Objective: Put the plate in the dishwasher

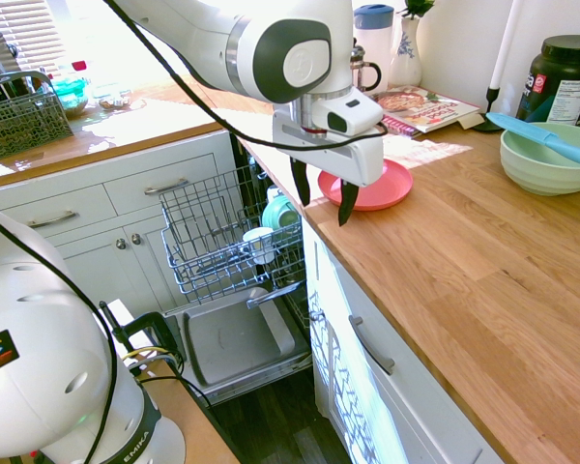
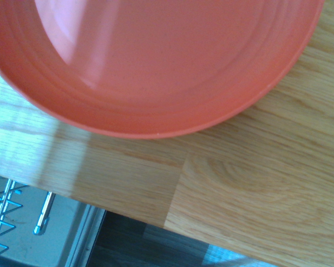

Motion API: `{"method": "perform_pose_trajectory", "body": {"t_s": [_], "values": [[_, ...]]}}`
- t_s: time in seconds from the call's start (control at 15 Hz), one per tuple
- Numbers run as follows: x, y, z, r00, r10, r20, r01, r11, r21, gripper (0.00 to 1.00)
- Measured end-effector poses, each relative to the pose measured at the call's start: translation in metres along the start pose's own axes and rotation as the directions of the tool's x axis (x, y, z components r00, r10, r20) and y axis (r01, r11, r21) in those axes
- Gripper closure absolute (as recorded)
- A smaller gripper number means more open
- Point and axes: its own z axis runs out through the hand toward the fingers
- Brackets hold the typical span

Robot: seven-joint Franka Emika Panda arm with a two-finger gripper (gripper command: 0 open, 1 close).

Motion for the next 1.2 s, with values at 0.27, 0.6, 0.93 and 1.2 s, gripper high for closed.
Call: {"method": "perform_pose_trajectory", "body": {"t_s": [0.27,0.6,0.93,1.2], "values": [[0.015,0.006,-0.002,0.998,0.061,0.014,-0.062,0.996,0.071,0.00],[0.061,0.008,0.024,0.987,0.147,0.064,-0.157,0.969,0.192,0.00],[0.096,0.008,0.037,0.967,0.236,0.091,-0.252,0.930,0.267,0.00],[0.115,-0.010,0.045,0.964,0.241,0.113,-0.265,0.908,0.324,1.00]]}}
